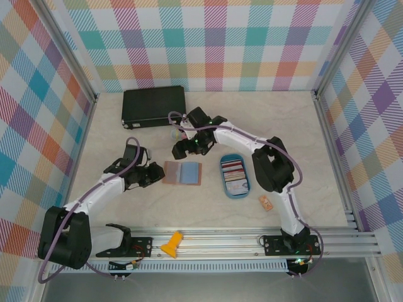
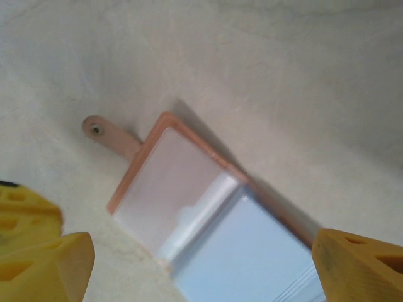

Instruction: Put the credit cards into the card holder

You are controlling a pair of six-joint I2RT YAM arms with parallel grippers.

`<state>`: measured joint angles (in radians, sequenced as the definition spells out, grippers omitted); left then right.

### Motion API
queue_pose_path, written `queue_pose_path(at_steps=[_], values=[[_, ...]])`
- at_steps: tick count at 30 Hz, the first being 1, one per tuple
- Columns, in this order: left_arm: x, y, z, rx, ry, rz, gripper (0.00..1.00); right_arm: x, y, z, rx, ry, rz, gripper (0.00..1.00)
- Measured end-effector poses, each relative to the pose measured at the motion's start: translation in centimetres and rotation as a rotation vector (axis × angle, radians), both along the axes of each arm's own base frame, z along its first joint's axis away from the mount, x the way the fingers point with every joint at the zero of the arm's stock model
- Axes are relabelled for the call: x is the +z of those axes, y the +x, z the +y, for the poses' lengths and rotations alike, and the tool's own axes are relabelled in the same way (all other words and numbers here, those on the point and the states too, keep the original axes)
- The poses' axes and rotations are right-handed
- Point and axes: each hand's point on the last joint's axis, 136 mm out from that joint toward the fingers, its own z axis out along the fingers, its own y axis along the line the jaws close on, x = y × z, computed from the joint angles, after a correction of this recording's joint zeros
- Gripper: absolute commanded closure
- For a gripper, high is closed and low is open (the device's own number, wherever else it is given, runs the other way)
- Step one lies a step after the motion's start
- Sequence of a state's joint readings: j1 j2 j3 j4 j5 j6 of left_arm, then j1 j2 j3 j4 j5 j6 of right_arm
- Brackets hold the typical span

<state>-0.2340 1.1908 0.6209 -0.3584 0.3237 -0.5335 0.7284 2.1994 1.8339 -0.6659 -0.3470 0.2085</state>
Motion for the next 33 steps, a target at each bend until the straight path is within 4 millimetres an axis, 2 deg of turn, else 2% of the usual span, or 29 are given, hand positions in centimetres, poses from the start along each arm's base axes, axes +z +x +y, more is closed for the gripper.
queue_pose_path(at_steps=[2, 9, 13, 16, 19, 23, 27, 30, 33], values=[[-0.3, -0.6, 0.2, 0.014, -0.002, 0.022, 0.51, -0.9, 0.4, -0.3, 0.010, -0.017, 0.000, 0.10], [-0.2, -1.6, 0.7, 0.036, 0.013, 0.050, 0.30, -2.9, 0.7, -1.2, 0.042, -0.066, 0.016, 0.11], [0.2, -1.7, 0.9, 0.048, 0.013, 0.043, 0.09, -3.6, 0.4, -1.4, 0.053, -0.078, 0.032, 0.11], [0.2, -1.8, 1.0, 0.057, 0.013, 0.050, 0.00, -4.1, 0.1, -1.6, 0.054, -0.087, 0.044, 0.11], [0.0, -2.1, 1.1, 0.062, 0.021, 0.068, 0.00, -5.1, -0.6, -2.1, 0.057, -0.104, 0.063, 0.12], [0.2, -2.4, 1.6, 0.071, 0.050, 0.084, 0.00, -4.9, -1.0, -2.2, 0.058, -0.088, 0.056, 0.12], [1.0, -2.1, 2.0, 0.077, 0.075, 0.081, 0.00, -5.0, -2.5, -2.4, 0.072, -0.088, 0.059, 0.13], [1.2, -2.0, 2.2, 0.086, 0.086, 0.081, 0.00, -4.9, -4.5, -2.3, 0.083, -0.089, 0.073, 0.13], [1.0, -2.3, 2.7, 0.102, 0.091, 0.099, 0.00, -5.0, -7.8, -2.0, 0.106, -0.111, 0.109, 0.14]])
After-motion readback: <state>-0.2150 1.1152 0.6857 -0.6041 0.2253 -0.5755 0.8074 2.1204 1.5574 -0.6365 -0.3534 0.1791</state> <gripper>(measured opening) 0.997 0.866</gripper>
